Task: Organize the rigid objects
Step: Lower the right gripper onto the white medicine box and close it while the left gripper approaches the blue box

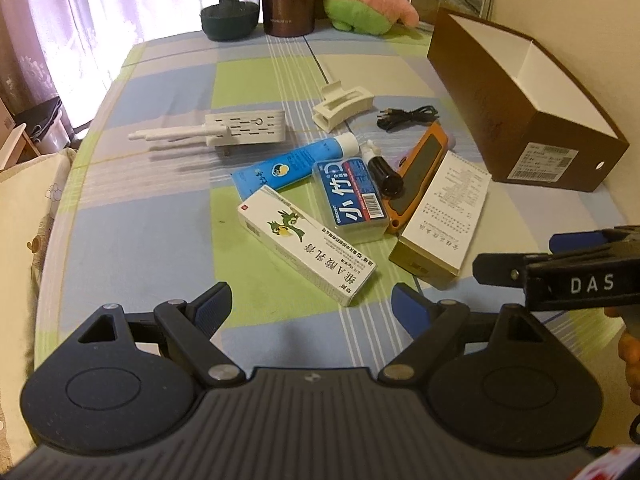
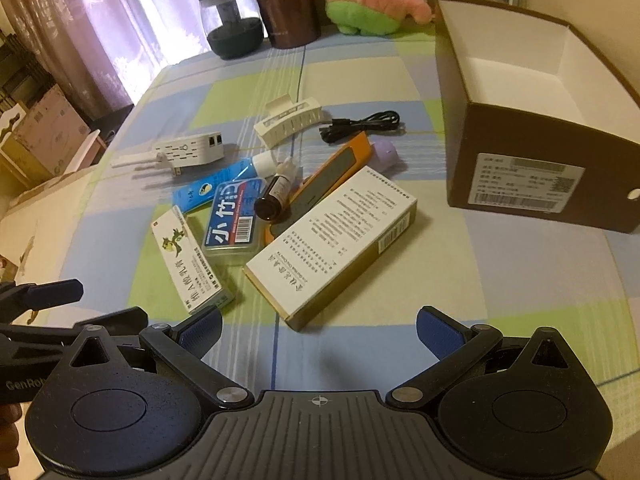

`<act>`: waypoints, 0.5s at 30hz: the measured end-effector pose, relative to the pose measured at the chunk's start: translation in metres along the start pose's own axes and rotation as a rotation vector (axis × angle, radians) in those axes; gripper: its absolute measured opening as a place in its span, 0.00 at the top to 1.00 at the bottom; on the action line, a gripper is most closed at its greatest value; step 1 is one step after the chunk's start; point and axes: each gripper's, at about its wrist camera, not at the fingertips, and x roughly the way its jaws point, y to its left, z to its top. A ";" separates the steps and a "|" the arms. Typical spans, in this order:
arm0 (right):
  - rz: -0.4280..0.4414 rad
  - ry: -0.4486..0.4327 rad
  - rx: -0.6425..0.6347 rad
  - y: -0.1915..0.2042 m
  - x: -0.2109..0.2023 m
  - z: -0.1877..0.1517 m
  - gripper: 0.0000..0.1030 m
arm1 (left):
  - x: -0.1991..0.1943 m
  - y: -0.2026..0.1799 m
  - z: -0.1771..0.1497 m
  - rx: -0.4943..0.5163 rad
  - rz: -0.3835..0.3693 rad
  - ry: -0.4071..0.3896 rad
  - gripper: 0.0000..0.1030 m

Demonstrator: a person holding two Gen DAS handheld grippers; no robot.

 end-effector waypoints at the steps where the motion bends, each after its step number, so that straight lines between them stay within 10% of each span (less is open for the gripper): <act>1: 0.000 0.004 0.002 0.000 0.004 0.002 0.02 | 0.003 0.000 0.001 -0.001 0.002 0.005 0.18; 15: -0.013 0.028 0.055 -0.009 0.047 0.040 0.02 | 0.042 0.002 0.023 -0.030 0.016 0.045 0.18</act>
